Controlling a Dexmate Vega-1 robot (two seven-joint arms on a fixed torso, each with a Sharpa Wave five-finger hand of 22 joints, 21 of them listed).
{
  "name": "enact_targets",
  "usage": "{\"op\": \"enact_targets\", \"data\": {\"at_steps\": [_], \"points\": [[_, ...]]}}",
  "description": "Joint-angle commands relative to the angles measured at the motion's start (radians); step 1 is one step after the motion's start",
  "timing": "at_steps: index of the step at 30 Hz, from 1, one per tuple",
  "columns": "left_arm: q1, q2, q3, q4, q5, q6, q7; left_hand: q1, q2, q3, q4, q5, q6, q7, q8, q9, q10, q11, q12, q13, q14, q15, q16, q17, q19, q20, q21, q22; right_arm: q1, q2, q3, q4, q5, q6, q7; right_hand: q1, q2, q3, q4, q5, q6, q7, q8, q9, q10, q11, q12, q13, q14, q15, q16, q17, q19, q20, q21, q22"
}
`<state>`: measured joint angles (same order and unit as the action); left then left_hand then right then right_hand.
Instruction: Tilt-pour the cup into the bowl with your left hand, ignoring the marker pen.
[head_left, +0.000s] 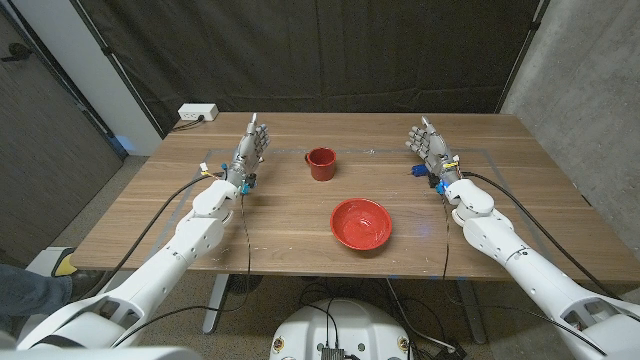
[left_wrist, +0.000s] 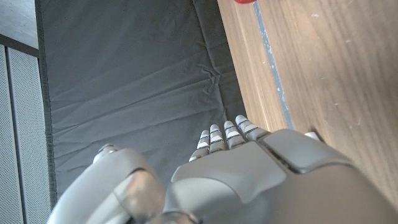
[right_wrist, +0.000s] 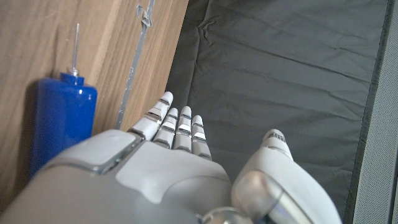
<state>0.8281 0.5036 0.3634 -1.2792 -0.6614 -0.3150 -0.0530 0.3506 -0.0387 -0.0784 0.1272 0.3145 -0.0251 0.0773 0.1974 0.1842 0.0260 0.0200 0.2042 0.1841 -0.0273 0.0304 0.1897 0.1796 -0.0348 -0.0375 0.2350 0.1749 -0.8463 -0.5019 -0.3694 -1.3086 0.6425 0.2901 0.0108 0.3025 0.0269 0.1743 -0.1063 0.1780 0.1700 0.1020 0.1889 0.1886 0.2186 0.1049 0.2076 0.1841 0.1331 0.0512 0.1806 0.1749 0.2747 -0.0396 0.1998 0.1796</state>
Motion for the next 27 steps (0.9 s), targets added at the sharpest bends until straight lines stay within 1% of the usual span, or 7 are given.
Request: {"op": "enact_targets", "data": {"at_steps": [1,7,11,14,16,21,27], "points": [[-0.009,0.014,-0.01,0.004,0.012,-0.025,-0.013,0.011,0.006,-0.001,0.005,0.007,0.002,0.008,0.004,0.002,0.003,0.008,0.005,0.004,-0.001,0.001,0.004,0.003,-0.009,-0.007,0.002,0.004,-0.036,0.003,0.004,-0.047,-0.009,0.006,-0.056,0.006,0.001,0.006,0.002,0.005,0.006,0.0,0.005,0.001,0.008,-0.002,0.007,0.003,0.011,0.001,0.005,0.006,0.004,-0.004,0.005,0.003],[0.004,0.03,-0.005,-0.017,0.022,-0.026,-0.022,0.019,0.009,0.001,0.001,0.009,0.002,0.008,0.004,0.002,0.003,0.008,0.005,0.004,0.0,0.0,0.003,0.003,-0.011,-0.004,-0.001,0.004,-0.084,-0.019,0.011,-0.119,-0.02,-0.003,-0.09,0.005,0.0,0.005,0.002,0.005,0.007,0.0,0.006,0.001,0.007,-0.002,0.007,0.003,0.012,0.002,0.005,0.006,0.003,-0.003,0.004,0.003],[0.031,0.075,0.001,-0.089,0.085,0.021,0.057,0.033,0.015,0.005,-0.006,0.011,0.004,0.008,0.005,0.002,0.008,0.014,0.006,0.004,0.003,0.002,0.003,0.002,-0.007,0.004,-0.002,0.003,-0.112,-0.031,0.015,-0.16,-0.027,-0.01,-0.114,0.003,0.0,0.004,0.003,0.005,0.006,-0.001,0.005,0.001,0.007,-0.002,0.007,0.003,0.011,0.002,0.005,0.006,0.003,-0.002,0.004,0.003],[0.048,0.104,0.003,-0.132,0.121,0.049,0.095,0.06,0.017,0.009,-0.021,0.012,0.015,0.006,0.009,0.002,0.025,0.019,0.011,0.004,0.018,0.006,0.007,0.001,0.003,0.016,-0.004,0.003,-0.128,-0.034,0.017,-0.178,-0.035,-0.007,-0.129,0.003,0.0,0.003,0.003,0.005,0.007,-0.002,0.006,0.001,0.008,-0.001,0.008,0.003,0.01,0.003,0.005,0.006,0.003,-0.002,0.003,0.003],[0.056,0.107,0.003,-0.136,0.129,0.032,0.094,0.086,0.016,0.013,-0.036,0.013,0.024,0.01,0.012,0.003,0.034,0.02,0.012,0.005,0.028,0.01,0.008,0.001,0.011,0.023,-0.005,0.003,-0.136,-0.033,0.019,-0.183,-0.038,0.003,-0.133,0.002,0.0,0.003,0.003,0.005,0.007,-0.002,0.006,0.001,0.009,0.0,0.008,0.003,0.01,0.002,0.005,0.006,0.003,-0.002,0.003,0.003],[0.09,0.129,0.005,-0.174,0.16,-0.004,0.094,0.111,0.017,0.018,-0.049,0.012,0.03,0.009,0.014,0.003,0.038,0.016,0.013,0.005,0.034,0.007,0.008,0.001,0.022,0.026,-0.005,0.003,-0.146,-0.04,0.022,-0.191,-0.041,0.013,-0.128,0.002,0.001,0.003,0.003,0.006,0.009,-0.002,0.007,0.001,0.01,0.002,0.008,0.003,0.011,0.003,0.005,0.006,0.002,-0.001,0.003,0.003],[0.123,0.143,0.005,-0.213,0.208,-0.017,0.134,0.14,0.017,0.024,-0.065,0.012,0.031,0.009,0.014,0.003,0.044,0.011,0.013,0.006,0.041,0.006,0.008,0.001,0.032,0.027,-0.005,0.003,-0.153,-0.053,0.028,-0.207,-0.046,0.01,-0.128,0.003,0.001,0.003,0.002,0.006,0.009,-0.003,0.007,0.001,0.011,0.002,0.008,0.003,0.011,0.003,0.005,0.006,0.002,-0.001,0.003,0.003]]}}
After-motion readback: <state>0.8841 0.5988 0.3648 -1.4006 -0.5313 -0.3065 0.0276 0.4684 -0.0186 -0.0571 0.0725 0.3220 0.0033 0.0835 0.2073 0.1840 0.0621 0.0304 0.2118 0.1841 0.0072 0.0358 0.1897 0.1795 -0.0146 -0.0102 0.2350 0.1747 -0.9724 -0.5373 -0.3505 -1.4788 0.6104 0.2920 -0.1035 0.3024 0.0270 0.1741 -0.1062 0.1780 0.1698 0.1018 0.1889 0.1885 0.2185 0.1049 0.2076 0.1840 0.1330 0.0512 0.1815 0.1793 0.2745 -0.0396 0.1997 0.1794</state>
